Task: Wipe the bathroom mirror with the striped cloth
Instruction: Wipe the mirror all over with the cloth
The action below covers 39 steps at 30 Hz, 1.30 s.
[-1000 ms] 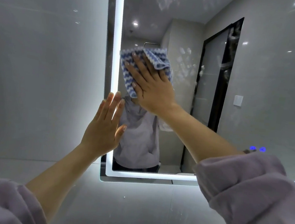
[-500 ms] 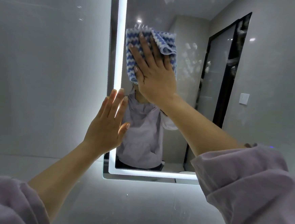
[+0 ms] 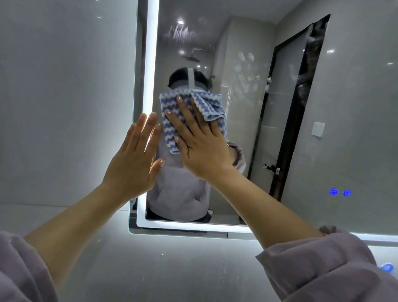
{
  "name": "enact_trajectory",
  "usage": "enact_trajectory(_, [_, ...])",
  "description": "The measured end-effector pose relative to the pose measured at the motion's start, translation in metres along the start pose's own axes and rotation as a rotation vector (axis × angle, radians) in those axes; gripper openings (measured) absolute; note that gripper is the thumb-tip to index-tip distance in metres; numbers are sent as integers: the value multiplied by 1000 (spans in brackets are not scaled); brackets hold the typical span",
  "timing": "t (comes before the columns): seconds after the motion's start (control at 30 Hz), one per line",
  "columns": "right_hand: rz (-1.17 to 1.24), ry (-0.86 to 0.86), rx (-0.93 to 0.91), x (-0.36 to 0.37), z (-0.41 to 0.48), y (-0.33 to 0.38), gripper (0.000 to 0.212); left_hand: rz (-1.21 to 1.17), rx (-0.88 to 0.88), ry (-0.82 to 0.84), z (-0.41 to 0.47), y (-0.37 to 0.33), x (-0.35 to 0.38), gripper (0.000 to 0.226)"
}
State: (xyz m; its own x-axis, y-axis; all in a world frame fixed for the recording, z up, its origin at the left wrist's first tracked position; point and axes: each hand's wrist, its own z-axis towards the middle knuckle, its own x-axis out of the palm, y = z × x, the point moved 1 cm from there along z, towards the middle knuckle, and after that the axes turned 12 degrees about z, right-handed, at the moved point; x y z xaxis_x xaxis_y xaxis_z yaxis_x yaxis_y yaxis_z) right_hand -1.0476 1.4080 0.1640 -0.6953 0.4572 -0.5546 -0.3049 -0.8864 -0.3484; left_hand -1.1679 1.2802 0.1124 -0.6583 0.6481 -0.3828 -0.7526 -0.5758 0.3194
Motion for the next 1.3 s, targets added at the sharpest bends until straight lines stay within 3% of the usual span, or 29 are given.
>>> enact_trajectory(0.1, [-32,14,-25,-8,4,-12,53,7,2,1,0,0,-1,69])
enact_trajectory(0.43, [-35,-160,236,-46,0,-88,56,20,-3,5,0,-1,-2,69])
enact_trajectory(0.63, [35,-332,378,-46,-3,-91,53,36,-8,14,0,-1,-2,69])
enact_trajectory(0.77, [53,-352,433,-39,0,-81,55,37,-7,19,0,-2,-2,69])
enact_trajectory(1.17, [18,-102,156,-16,-10,-36,55,29,-4,17,2,-3,-5,69])
enact_trajectory(1.3, [13,-136,80,-24,-12,-43,54,30,-5,23,2,-2,-6,69])
